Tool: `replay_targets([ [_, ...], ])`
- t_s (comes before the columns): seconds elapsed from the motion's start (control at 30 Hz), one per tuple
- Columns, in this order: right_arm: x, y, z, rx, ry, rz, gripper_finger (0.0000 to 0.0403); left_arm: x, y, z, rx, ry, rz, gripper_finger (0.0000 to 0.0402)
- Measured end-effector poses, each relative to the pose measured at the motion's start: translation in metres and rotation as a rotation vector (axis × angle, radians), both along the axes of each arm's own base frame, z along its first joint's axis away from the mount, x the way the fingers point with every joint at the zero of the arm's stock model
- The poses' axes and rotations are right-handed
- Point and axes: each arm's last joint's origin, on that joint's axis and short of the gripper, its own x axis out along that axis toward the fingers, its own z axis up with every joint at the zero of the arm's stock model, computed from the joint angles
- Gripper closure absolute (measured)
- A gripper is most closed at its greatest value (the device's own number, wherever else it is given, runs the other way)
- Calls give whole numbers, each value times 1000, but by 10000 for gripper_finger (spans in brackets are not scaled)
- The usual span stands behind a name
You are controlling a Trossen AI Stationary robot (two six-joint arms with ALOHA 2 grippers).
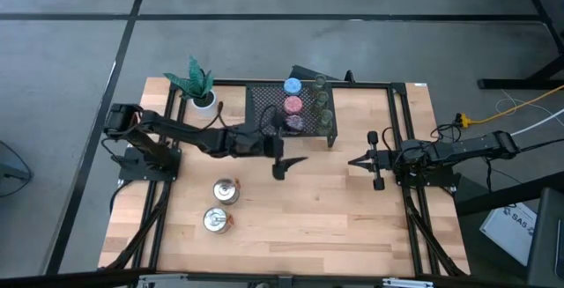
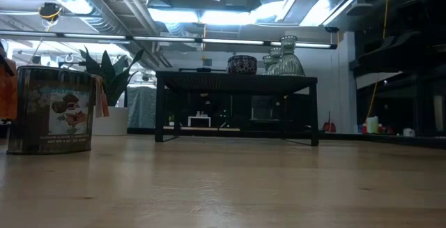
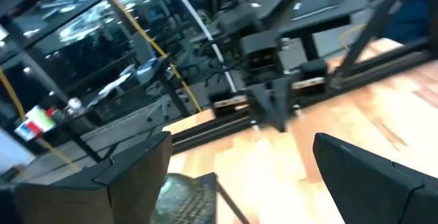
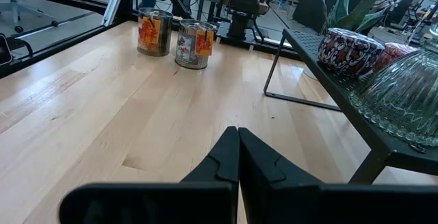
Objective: Pick & Place candle stick holders
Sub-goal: Put the top scented candle can on the shelf
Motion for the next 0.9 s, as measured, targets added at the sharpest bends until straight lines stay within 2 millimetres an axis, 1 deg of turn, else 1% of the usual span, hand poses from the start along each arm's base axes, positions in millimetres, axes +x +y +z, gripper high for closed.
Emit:
replay_targets([
  [0.2,0,0,0,0,0,0,400,-11,-22,2,37,81,-63,50],
  [0.4,0,0,0,0,0,0,400,-21,-43,-6,0,208,-102,50],
  [0.7,0,0,0,0,0,0,400,-39,-75,-26,-64,417,-38,50],
  [0.9,0,0,0,0,0,0,400,-54,-91,-23,-116,565,72,50],
])
